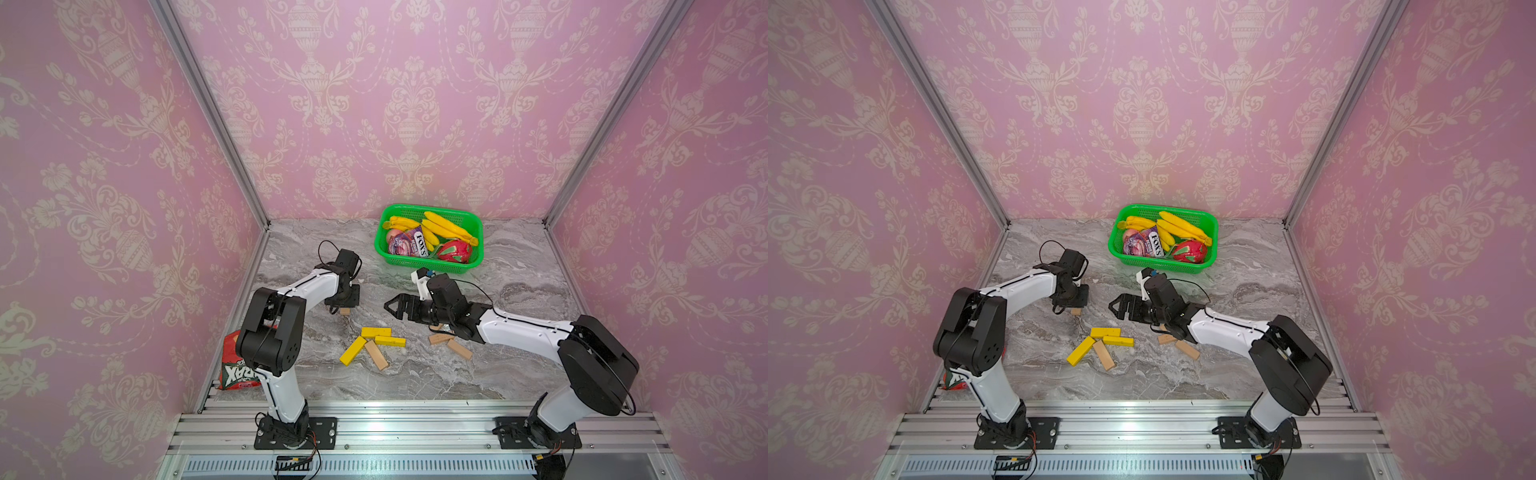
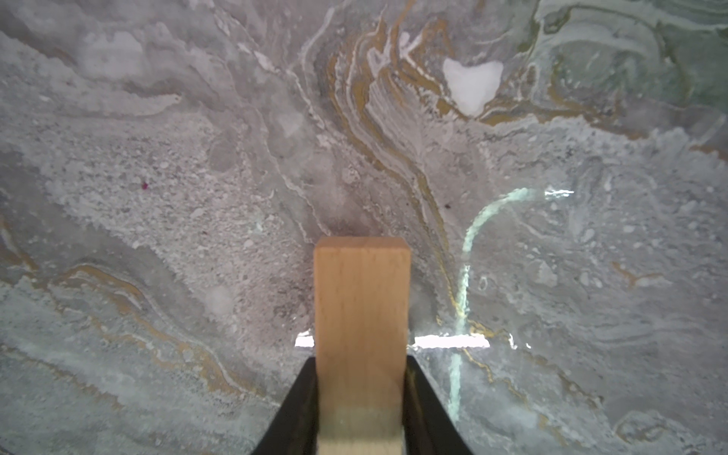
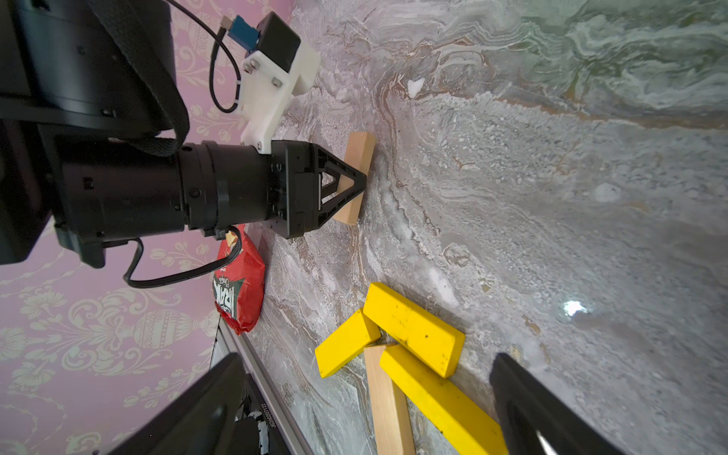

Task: Assemble the letter k with building blocks
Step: Place the building block at the center of the board.

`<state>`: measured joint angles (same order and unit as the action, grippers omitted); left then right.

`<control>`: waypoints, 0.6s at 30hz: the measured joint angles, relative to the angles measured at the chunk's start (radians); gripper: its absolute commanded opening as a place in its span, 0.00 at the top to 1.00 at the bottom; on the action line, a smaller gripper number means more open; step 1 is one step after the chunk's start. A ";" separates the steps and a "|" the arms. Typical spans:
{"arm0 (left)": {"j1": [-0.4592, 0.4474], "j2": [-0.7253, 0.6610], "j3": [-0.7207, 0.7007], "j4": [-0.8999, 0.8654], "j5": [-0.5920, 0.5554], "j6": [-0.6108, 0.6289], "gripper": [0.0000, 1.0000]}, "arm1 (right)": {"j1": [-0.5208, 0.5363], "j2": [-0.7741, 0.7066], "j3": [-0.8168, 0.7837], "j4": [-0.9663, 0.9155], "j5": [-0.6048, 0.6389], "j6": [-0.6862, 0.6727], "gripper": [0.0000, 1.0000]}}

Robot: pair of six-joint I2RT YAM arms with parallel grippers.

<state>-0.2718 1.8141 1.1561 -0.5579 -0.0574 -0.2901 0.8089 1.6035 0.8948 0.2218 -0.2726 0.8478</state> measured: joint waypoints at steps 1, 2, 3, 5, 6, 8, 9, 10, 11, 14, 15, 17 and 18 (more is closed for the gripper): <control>0.002 0.001 0.000 0.003 -0.002 -0.001 0.92 | 0.002 0.004 0.000 0.000 0.001 0.002 0.00; 0.003 0.002 0.000 0.006 -0.002 -0.002 0.92 | 0.002 0.009 0.000 0.000 0.001 0.002 0.00; 0.006 0.002 0.000 0.010 -0.002 -0.005 0.92 | 0.003 0.013 0.000 0.000 0.000 0.002 0.00; 0.010 0.004 0.000 0.018 -0.002 -0.008 0.92 | 0.005 0.018 0.000 0.001 0.001 0.002 0.00; 0.013 0.006 0.000 0.020 -0.002 -0.008 0.92 | 0.005 0.018 0.000 0.000 0.001 0.002 0.00; 0.015 0.012 0.001 0.021 -0.002 -0.008 0.92 | 0.006 0.018 0.000 0.003 0.001 0.002 0.00; 0.016 0.015 0.001 0.022 -0.002 -0.008 0.92 | 0.006 0.018 0.000 0.004 0.001 0.002 0.00; 0.019 0.019 0.001 0.022 -0.002 -0.008 0.92 | 0.006 0.018 0.000 0.004 0.001 0.002 0.00; 0.021 0.021 0.001 0.023 -0.002 -0.008 0.92 | 0.008 0.018 0.000 0.004 0.001 0.002 0.00; 0.028 0.033 0.009 0.023 -0.002 -0.008 0.92 | 0.010 0.018 0.000 0.004 0.001 0.002 0.00; 0.030 0.036 0.011 0.023 -0.002 -0.008 0.92 | 0.010 0.018 0.000 0.004 0.001 0.002 0.00; 0.034 0.040 0.015 0.026 -0.002 -0.008 0.92 | 0.010 0.018 0.000 0.004 0.001 0.002 0.00; 0.034 0.042 0.017 0.027 -0.002 -0.008 0.92 | 0.010 0.018 0.000 0.004 0.001 0.002 0.00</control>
<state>-0.2375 1.8565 1.1728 -0.5308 -0.0589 -0.2981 0.8188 1.6211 0.8948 0.2256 -0.2718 0.8501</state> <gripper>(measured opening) 0.342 0.998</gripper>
